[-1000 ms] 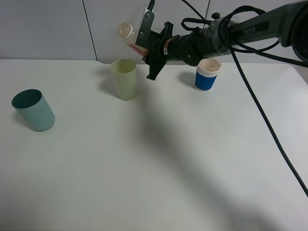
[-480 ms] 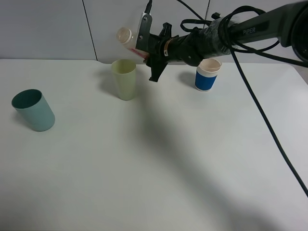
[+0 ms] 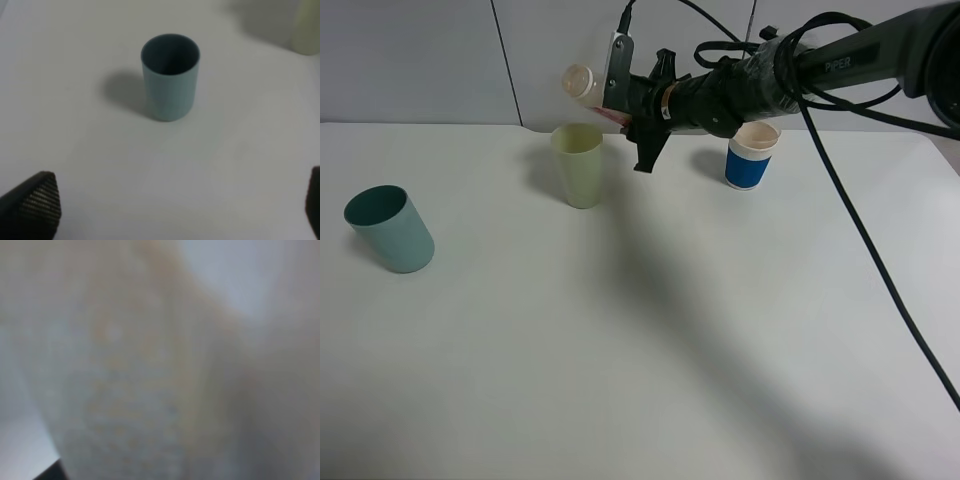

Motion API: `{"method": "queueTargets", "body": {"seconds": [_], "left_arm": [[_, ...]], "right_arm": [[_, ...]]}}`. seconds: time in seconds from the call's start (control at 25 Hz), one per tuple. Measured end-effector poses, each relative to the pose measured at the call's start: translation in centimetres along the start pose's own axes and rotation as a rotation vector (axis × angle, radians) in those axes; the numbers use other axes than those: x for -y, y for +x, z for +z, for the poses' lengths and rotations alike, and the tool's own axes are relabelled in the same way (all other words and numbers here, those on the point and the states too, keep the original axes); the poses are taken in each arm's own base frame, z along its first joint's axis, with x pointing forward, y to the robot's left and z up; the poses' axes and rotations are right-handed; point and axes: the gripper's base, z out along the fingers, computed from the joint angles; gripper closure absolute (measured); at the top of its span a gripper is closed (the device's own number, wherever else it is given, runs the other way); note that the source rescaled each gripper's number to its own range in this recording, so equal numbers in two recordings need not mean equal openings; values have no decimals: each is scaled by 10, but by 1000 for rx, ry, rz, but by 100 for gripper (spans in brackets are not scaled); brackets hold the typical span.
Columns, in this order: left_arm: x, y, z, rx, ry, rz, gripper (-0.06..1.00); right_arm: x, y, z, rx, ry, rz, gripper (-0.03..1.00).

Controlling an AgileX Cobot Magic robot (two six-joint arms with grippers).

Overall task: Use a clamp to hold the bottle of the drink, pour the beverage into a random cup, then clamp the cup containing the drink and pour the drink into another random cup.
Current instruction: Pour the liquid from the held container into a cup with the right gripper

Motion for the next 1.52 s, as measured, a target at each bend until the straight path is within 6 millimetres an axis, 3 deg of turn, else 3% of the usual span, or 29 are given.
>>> {"method": "queueTargets", "body": {"seconds": [0.64, 0.96, 1.52], "left_arm": [[0, 0, 0, 0, 0, 0, -6], [0, 0, 0, 0, 0, 0, -6], [0, 0, 0, 0, 0, 0, -6]], "right_arm": [[-1, 6, -2, -87, -48, -80, 93], [23, -3, -8, -103, -3, -123, 93], [11, -19, -7, -119, -44, -205, 93]]}}
